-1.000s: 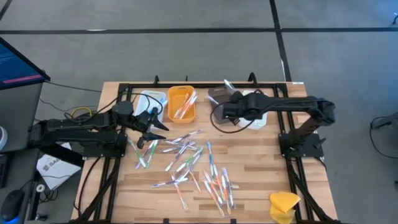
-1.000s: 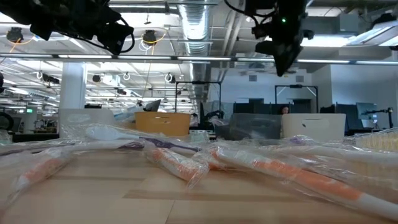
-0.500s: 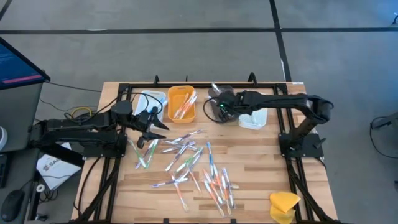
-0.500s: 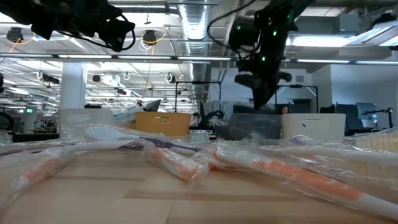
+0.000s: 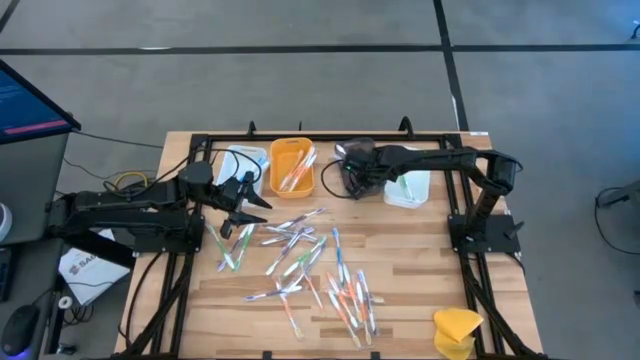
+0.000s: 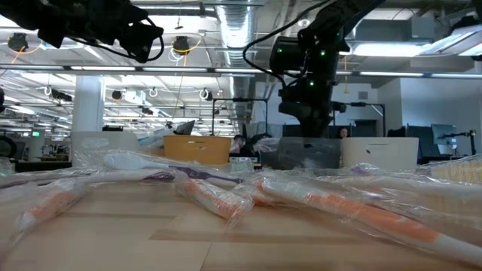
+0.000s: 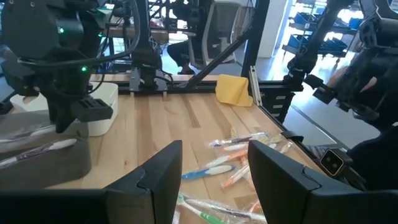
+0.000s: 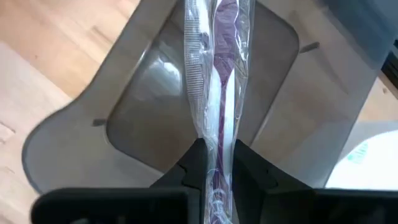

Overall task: Pick & Place Toothbrushes
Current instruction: Put the violet toothbrush into the gray bin

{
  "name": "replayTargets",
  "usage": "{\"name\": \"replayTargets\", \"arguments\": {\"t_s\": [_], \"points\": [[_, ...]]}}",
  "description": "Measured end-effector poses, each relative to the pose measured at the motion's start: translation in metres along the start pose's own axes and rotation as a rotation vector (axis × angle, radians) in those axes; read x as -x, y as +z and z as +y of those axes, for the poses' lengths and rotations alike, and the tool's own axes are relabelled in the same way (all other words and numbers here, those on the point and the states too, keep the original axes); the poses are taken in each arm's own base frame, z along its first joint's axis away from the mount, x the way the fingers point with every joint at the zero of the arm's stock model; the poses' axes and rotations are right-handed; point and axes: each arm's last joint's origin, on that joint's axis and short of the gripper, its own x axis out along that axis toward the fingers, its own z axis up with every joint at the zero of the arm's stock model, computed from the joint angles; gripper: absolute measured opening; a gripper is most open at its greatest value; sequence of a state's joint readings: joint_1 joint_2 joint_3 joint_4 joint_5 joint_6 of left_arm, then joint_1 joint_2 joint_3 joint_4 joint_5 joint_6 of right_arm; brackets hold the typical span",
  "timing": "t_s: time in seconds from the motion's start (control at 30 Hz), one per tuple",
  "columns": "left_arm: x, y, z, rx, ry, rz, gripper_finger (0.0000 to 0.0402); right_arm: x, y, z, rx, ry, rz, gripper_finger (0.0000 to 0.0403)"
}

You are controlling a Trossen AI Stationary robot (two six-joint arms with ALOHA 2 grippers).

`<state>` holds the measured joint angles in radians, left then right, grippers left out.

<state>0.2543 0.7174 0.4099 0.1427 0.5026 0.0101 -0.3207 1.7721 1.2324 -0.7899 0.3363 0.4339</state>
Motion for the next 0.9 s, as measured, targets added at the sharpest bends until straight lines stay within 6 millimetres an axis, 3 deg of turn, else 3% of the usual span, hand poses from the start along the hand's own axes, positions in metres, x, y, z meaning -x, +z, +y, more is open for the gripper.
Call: {"name": "replayTargets", "arguments": {"t_s": [0.27, 0.67, 0.9], "points": [[0.0, 0.0, 0.0, 0.0, 0.0, -0.001, 0.0176, 0.001, -0.002, 0.001, 0.003, -0.005, 0.013, 0.0071], [0.0, 0.0, 0.0, 0.001, 0.0, 0.0, 0.0176, 0.004, -0.007, 0.005, 0.061, -0.012, 0.03, 0.0205], [0.0, 0.0, 0.0, 0.001, 0.0, 0.001, 0.0176, 0.044, 0.0, -0.002, 0.051, 0.027, -0.035, 0.0229]]}}
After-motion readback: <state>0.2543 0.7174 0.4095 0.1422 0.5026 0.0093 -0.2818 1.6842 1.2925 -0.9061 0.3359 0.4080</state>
